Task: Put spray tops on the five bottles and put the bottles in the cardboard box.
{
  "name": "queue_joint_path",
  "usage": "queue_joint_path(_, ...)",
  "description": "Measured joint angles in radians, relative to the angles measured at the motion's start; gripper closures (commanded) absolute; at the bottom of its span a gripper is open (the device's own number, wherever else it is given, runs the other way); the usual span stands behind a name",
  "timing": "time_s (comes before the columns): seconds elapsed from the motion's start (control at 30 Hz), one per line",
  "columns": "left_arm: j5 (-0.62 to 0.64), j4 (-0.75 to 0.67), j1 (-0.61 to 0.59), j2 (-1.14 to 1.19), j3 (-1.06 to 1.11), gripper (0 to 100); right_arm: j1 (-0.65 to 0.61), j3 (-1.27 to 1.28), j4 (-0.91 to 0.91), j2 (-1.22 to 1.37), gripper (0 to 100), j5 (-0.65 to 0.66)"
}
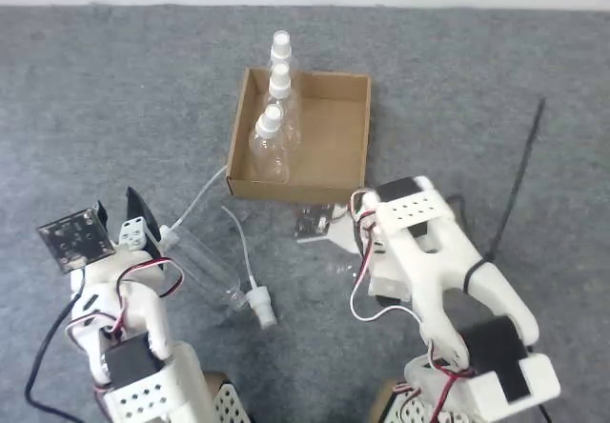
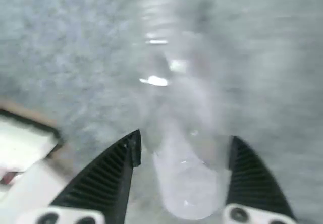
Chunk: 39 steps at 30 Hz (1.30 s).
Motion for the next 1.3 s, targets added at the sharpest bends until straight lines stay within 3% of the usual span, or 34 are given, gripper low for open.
queue_joint_path(0.33,0.0,0.0,0.0,0.0,0.0,85,-0.219,-0.002,-0.009,-0.002,67.9,-0.068)
queue_joint_path(0.5,0.0,0.0,0.0,0.0,0.0,85,-0.224,-0.002,-0.051,-0.002,68.0,-0.083)
queue_joint_path(0.8,-0.002,0.0,0.025,0.0,0.0,85,-0.226,-0.002,-0.132,-0.002,68.1,-0.253)
queue_joint_path(1.3,-0.003,0.0,0.032,0.0,0.0,85,-0.227,0.005,-0.14,-0.002,71.0,-0.265)
